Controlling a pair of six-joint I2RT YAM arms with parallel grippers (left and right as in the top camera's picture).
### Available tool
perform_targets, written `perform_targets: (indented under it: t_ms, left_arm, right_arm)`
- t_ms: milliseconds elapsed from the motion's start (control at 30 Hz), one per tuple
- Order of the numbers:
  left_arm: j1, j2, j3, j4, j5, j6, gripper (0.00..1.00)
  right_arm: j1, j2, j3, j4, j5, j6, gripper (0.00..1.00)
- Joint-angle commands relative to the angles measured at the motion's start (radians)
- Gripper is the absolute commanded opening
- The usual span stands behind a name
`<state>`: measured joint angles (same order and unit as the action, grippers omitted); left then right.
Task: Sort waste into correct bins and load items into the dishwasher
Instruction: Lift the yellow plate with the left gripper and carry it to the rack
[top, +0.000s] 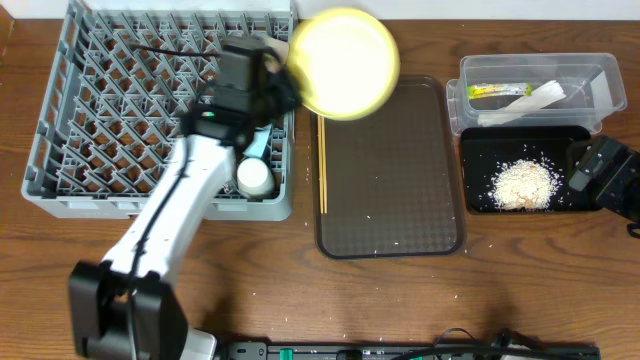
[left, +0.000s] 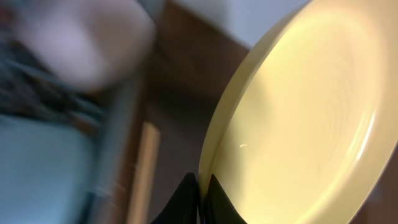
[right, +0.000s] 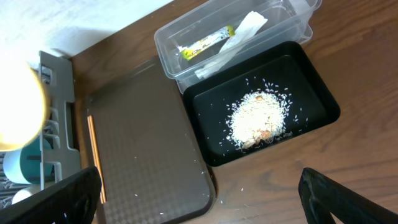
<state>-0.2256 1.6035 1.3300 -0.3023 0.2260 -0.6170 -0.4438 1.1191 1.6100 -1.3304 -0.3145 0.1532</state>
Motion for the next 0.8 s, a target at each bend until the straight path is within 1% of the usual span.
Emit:
perform_targets:
  t_ms: [0,67,167,233,333,433,600,667,767]
  left_arm:
    - [0.053,-0.074,0.007,0.005,-0.226,0.182,0.07]
    - [0.072,-0.087,0.007,0.005,-0.363,0.269,0.07]
    - [0.086,-0.084,0.007,0.006,-0.530,0.352,0.07]
    - [0.097,-0.073,0.007,0.034,-0.636,0.420,0.07]
    - [0.115,-0.058,0.007,0.094,-0.673,0.510,0.07]
    - [0.138,-0.037,0.007,0.156,-0.692,0.568,0.07]
    - [0.175,0.009,0.007,0.220,-0.696,0.631,0.07]
    - [0.182,0.029,0.007,0.236,-0.735,0.637,0.07]
    - [0.186,0.069,0.007,0.263,-0.768,0.697,0.08]
  right_arm:
    - [-0.005,0.001,0.009,-0.002,-0.004,0.011,0.99]
    - [-0.005,0.001,0.009,-0.002,-0.003,0.011,0.99]
    - [-0.005,0.001,0.009,-0.001,-0.003,0.011,0.99]
    - [-0.005,0.001,0.009,-0.001,-0.004,0.010,0.99]
    - [-0.005,0.001,0.009,-0.002,-0.004,0.010,0.99]
    - [-0.005,0.001,0.009,-0.002,-0.004,0.010,0.99]
    - [-0.005,0.001,0.009,-0.002,-0.004,0.010,0.99]
    - [-0.005,0.001,0.009,-0.002,-0.004,0.010,0.99]
    - [-0.005,0.001,0.009,-0.001,-0.004,0.011,0.99]
